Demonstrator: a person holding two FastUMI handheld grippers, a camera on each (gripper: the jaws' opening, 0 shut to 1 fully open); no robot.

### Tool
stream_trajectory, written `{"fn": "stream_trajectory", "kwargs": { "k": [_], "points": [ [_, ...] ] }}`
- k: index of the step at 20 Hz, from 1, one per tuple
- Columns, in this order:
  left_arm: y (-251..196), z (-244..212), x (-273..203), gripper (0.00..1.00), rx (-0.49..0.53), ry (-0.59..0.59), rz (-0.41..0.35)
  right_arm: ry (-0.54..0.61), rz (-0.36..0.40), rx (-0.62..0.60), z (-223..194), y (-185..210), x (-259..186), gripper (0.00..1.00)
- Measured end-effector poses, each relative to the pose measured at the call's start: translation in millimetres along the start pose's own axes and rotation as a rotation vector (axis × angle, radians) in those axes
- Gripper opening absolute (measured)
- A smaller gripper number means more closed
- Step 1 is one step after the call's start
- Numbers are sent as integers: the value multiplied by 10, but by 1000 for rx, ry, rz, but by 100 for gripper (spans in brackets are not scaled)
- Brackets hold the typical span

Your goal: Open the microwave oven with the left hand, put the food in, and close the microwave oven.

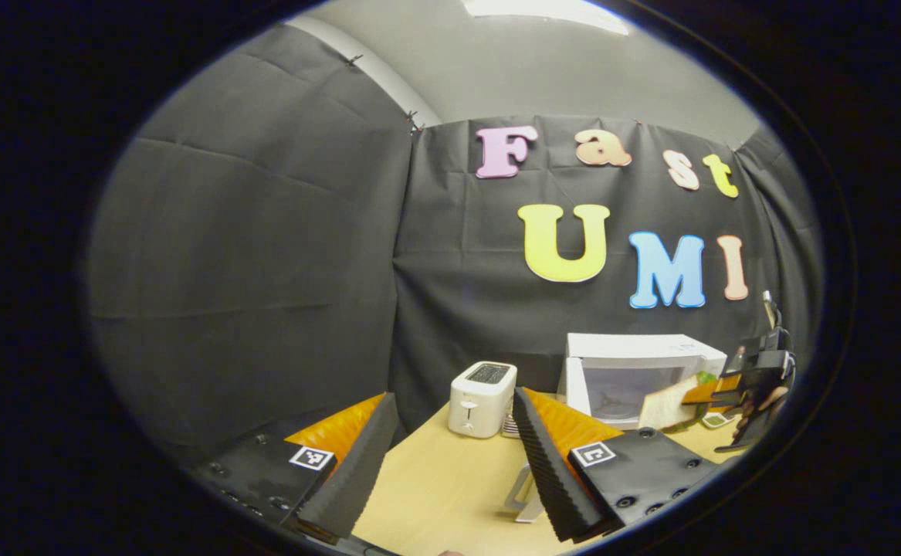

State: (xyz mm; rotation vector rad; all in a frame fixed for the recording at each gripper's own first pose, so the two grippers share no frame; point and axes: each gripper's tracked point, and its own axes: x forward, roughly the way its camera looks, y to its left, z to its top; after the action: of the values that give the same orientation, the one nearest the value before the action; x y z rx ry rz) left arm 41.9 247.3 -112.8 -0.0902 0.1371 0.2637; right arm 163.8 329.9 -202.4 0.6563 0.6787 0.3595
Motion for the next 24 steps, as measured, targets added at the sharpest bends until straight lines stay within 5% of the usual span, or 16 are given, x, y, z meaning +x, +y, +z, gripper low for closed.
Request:
{"fn": "stream_trajectory", "kwargs": {
  "k": [18,24],
  "points": [
    [371,-49,544,98,19,51,2,-265,-110,41,384,-165,1668,34],
    [347,-171,629,98,79,73,-9,-255,-110,96,382,-344,2077,34]
  ]
}}
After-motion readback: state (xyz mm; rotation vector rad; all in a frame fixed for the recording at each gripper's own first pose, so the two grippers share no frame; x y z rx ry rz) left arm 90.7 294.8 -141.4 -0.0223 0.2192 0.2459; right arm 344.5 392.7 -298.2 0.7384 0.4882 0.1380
